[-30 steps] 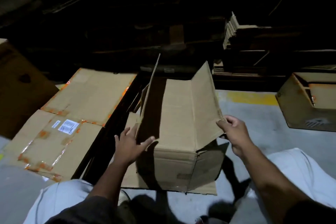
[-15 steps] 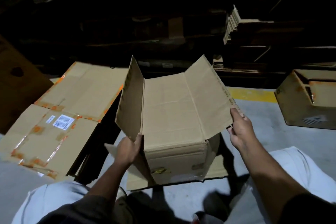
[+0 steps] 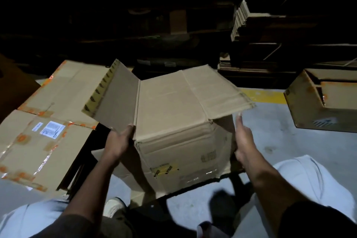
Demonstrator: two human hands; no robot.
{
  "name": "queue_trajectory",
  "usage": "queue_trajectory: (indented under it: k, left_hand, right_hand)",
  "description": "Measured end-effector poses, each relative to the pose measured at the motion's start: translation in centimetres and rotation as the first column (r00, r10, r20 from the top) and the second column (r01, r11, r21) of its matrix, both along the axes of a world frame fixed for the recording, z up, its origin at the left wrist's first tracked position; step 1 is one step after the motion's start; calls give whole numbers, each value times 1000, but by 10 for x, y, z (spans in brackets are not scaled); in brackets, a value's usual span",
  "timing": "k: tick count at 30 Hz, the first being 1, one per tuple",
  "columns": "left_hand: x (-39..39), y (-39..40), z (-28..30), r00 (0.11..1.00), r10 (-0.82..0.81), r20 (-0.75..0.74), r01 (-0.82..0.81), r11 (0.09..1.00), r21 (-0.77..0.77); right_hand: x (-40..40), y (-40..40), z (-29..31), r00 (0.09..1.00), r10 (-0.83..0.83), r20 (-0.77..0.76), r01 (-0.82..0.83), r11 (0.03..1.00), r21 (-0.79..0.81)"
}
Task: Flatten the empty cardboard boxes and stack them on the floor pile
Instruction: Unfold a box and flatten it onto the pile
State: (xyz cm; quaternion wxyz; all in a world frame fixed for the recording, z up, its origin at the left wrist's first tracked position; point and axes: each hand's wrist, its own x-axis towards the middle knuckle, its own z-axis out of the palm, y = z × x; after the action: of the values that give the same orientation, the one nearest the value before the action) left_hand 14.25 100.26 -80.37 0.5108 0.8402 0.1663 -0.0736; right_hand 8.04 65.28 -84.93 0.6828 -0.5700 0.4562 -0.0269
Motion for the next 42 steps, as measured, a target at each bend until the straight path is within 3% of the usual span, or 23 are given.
queue_trajectory:
  k: [5, 7, 12, 18, 20, 24, 29, 34, 36, 38, 40, 42]
  left_hand:
    - [14, 13, 15, 991, 128, 39, -120, 980, -157]
    - [15, 17, 21, 989, 144, 30, -135, 972, -194]
    - [16, 32, 24, 983, 181, 32, -166, 950, -264]
    - [15, 38, 23, 984, 176, -2, -167, 932, -323]
    - [16, 38, 23, 984, 177, 0, -168, 931, -324]
    - [16, 38, 22, 982, 188, 16, -176, 941, -288]
    - [28, 39, 25, 949, 312, 49, -295, 930, -220]
    - [29, 22, 5, 967, 243, 81, -243, 970, -10]
    - [25, 11, -5, 953, 294, 75, -299, 952, 69]
    - [20, -1, -9, 944, 311, 110, -329, 912, 245]
    - [13, -16, -8, 951, 210, 225, -295, 833, 469]
    - [6, -33, -6, 937, 6, 350, -232, 759, 608]
  right_hand:
    - [-9, 2, -24, 994, 2, -113, 20, 981, 194]
    - [-10, -2, -36, 996, -35, -81, 53, 970, 238]
    - [-5, 10, 7, 994, -95, -52, 104, 970, 221]
    - [-1, -3, -18, 993, -106, -52, 117, 940, 321]
    - [2, -14, -39, 992, -64, -113, 101, 927, 362]
    - [-7, -1, -11, 984, 63, -166, 20, 888, 459]
    - [-12, -1, -6, 994, 105, 43, -113, 852, 512]
    - [-23, 9, -11, 996, 88, 13, -87, 931, 354]
    - [-28, 9, -16, 997, 29, -71, -7, 957, 291]
    - [-34, 6, -20, 992, -35, -124, 62, 975, 216]
    - [-39, 3, -21, 977, -153, -145, 168, 981, 98]
    - [-41, -3, -20, 954, -259, -149, 260, 965, -10]
